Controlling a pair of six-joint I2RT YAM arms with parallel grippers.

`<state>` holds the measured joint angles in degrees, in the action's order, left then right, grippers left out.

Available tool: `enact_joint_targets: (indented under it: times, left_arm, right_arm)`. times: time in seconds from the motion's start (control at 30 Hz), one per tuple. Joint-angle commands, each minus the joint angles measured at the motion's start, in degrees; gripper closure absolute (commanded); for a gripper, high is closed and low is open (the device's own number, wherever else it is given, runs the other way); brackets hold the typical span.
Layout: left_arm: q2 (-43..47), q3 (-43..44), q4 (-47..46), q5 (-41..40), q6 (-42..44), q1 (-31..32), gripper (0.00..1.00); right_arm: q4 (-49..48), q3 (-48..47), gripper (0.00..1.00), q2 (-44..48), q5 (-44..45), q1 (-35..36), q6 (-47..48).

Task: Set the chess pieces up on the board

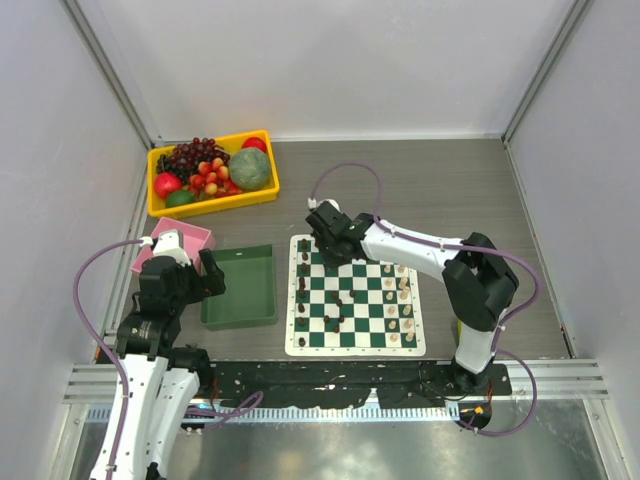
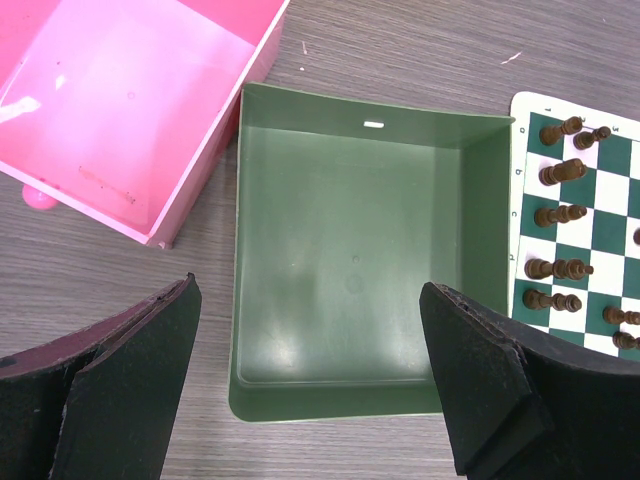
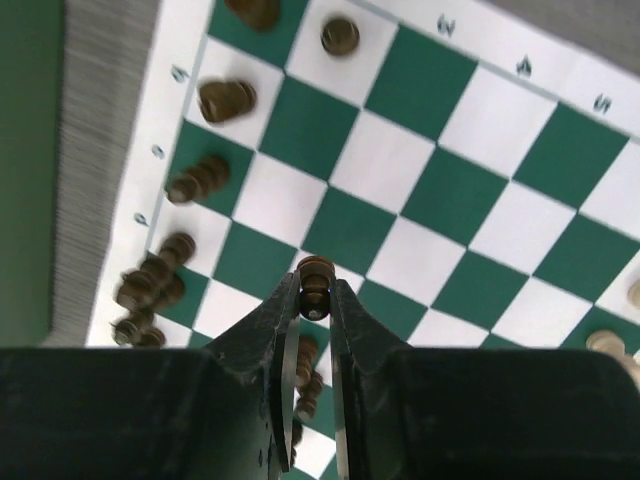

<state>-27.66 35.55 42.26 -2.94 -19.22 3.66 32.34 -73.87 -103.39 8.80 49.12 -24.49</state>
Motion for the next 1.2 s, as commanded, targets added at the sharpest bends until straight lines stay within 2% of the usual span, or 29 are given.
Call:
enact_joint_targets:
  times: [0.0, 0.37, 1.17]
  left_arm:
    - [0.5, 0.4, -1.5, 0.7, -0.1, -0.1, 0.01]
    - [0.4, 0.4, -1.7, 0.7, -0.1, -0.1, 0.01]
    - [-0.2, 0.4, -1.6, 0.9, 0.0, -0.1, 0.01]
  right_arm:
    - [-0.8, -6.7, 0.82, -3.4, 2.5, 0.4, 1.2]
    - [-0.2, -14.3, 0.82, -10.4, 2.8, 0.0, 1.8]
    - [-1.4, -15.4, 0.81, -14.4, 2.1, -1.6, 2.9]
